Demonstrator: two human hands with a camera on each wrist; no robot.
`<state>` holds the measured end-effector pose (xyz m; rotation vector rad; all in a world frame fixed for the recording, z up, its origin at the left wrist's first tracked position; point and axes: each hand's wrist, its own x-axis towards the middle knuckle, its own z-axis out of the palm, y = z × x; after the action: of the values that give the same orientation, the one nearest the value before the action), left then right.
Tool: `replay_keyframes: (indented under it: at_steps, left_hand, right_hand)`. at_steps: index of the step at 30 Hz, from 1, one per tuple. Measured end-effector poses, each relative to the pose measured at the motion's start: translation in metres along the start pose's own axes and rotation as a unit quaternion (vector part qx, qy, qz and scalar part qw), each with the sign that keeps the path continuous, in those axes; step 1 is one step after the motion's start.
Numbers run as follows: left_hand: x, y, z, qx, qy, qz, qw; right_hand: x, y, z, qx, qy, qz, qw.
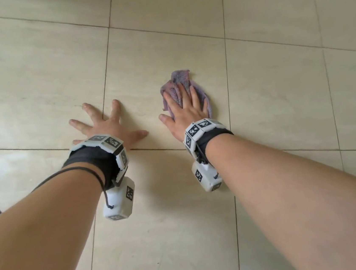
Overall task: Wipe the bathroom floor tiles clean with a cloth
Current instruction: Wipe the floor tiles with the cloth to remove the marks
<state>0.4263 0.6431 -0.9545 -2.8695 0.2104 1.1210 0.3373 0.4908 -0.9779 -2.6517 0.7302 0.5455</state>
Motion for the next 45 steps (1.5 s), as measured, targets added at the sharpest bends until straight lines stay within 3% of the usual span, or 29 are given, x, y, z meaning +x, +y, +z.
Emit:
replay_keyframes:
  at_steps: [10,17,23,29,36,41,45]
  left_hand:
    - [0.004,0.047,-0.035,0.126,-0.055,-0.016,0.990]
    - [0.010,0.028,-0.029,0.075,-0.054,0.060,0.994]
    - [0.068,0.044,-0.067,0.099,-0.006,0.174,0.980]
    - [0.107,0.058,-0.104,0.147,0.003,0.239,0.960]
    - [0.137,0.049,-0.129,0.189,0.000,0.286,0.940]
    - [0.130,0.048,-0.130,0.189,-0.034,0.277,0.941]
    - [0.150,0.030,-0.148,0.155,-0.005,0.308,0.939]
  right_hand:
    - [0.015,0.009,-0.010,0.039,-0.035,-0.021,0.998]
    - [0.011,0.005,-0.012,0.006,-0.045,-0.005,0.999]
    - [0.014,0.003,-0.014,-0.026,-0.050,0.003,0.998]
    - [0.030,-0.006,-0.023,-0.019,-0.062,0.043,0.997]
    - [0.071,-0.027,-0.042,-0.027,-0.077,0.039,0.996]
    - [0.075,-0.057,-0.058,-0.014,-0.167,0.112,0.979]
    - [0.089,-0.081,-0.057,-0.035,-0.167,0.068,0.983]
